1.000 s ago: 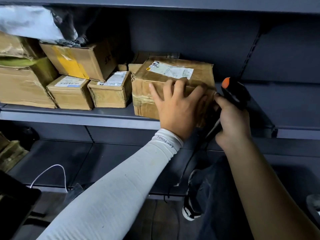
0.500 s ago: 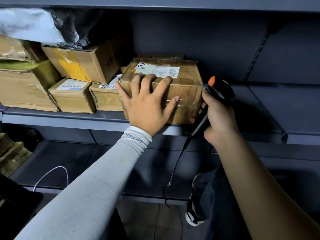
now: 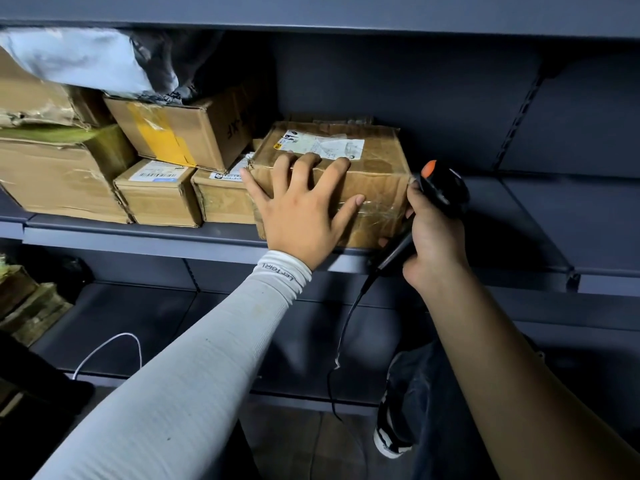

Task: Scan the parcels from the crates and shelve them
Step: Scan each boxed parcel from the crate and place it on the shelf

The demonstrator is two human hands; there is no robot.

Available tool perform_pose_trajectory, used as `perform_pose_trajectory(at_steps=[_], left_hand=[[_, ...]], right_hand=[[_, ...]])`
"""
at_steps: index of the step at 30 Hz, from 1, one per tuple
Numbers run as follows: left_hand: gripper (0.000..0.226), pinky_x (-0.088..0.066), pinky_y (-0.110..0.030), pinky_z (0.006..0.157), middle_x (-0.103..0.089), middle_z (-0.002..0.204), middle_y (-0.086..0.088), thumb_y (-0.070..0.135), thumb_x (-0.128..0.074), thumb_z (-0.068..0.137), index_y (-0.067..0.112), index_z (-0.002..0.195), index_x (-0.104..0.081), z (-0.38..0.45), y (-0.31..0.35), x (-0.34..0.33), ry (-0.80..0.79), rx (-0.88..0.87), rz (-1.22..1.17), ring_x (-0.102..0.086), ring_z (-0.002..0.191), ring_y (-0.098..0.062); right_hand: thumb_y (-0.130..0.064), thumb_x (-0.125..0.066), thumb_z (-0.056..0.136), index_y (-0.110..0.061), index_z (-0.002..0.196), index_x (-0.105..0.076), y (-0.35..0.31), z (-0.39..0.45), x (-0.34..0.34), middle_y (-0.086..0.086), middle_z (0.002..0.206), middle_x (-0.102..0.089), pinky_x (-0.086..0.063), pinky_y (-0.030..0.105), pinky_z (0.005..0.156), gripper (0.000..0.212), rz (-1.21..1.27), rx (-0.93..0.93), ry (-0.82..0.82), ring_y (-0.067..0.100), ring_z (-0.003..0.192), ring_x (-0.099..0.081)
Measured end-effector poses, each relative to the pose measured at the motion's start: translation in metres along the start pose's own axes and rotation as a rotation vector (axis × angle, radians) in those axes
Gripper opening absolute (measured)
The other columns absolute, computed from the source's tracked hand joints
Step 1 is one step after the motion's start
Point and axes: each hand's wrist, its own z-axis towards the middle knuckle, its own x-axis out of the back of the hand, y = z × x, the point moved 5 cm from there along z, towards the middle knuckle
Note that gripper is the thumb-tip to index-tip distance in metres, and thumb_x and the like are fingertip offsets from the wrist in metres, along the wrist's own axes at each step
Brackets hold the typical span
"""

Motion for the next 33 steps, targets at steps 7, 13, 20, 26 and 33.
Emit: perform_pose_trajectory(at_steps=[7, 13, 20, 26, 33], left_hand=[[0.042, -0.019, -0.078, 0.111, -0.064, 0.128, 0.000, 0.065, -0.056, 0.096, 0.041, 0.129, -0.067, -0.009, 0.016, 0.012, 0.024, -0.013, -0.011, -0.052, 0.131, -0.034], [0.038, -0.018, -0.079, 0.110, -0.064, 0.131, 0.000, 0.055, -0.060, 0.096, 0.041, 0.130, -0.067, -0.022, 0.071, 0.013, 0.010, -0.054, -0.065, -0.052, 0.131, -0.034], [0.046, -0.015, -0.084, 0.106, -0.060, 0.140, -0.006, 0.047, -0.063, 0.094, 0.037, 0.139, -0.063, -0.026, 0.141, -0.002, -0.049, -0.167, -0.172, -0.047, 0.135, -0.038], [0.060, -0.012, -0.084, 0.109, -0.053, 0.150, -0.004, 0.042, -0.067, 0.091, 0.042, 0.149, -0.052, -0.012, 0.169, -0.026, -0.102, -0.206, -0.127, -0.039, 0.144, -0.036], [0.074, -0.017, -0.085, 0.107, -0.045, 0.157, -0.002, 0.043, -0.072, 0.090, 0.049, 0.155, -0.037, 0.010, 0.166, -0.058, -0.139, -0.226, -0.053, -0.032, 0.149, -0.037]], right_hand=[[-0.032, -0.080, 0.090, -0.013, 0.108, -0.074, -0.004, -0.008, 0.017, -0.012, 0.071, -0.069, -0.063, 0.044, 0.076, 0.027, 0.022, 0.029, 0.054, 0.019, 0.085, -0.075], [-0.043, -0.085, 0.076, -0.011, 0.123, -0.073, -0.017, -0.002, 0.068, -0.006, 0.100, -0.077, -0.058, 0.056, 0.096, 0.058, 0.058, 0.123, 0.200, 0.020, 0.102, -0.074], [-0.060, -0.086, 0.055, -0.025, 0.111, -0.078, -0.039, 0.023, 0.137, -0.009, 0.100, -0.080, -0.059, 0.050, 0.095, 0.067, 0.122, 0.229, 0.354, 0.016, 0.097, -0.076], [-0.050, -0.083, 0.069, -0.020, 0.107, -0.079, -0.063, 0.022, 0.139, -0.006, 0.100, -0.080, -0.061, 0.047, 0.092, 0.050, 0.133, 0.334, 0.367, 0.016, 0.097, -0.077], [-0.024, -0.082, 0.087, -0.024, 0.097, -0.074, -0.056, 0.032, 0.113, -0.007, 0.102, -0.079, -0.057, 0.042, 0.102, 0.014, 0.083, 0.363, 0.303, 0.009, 0.100, -0.074]])
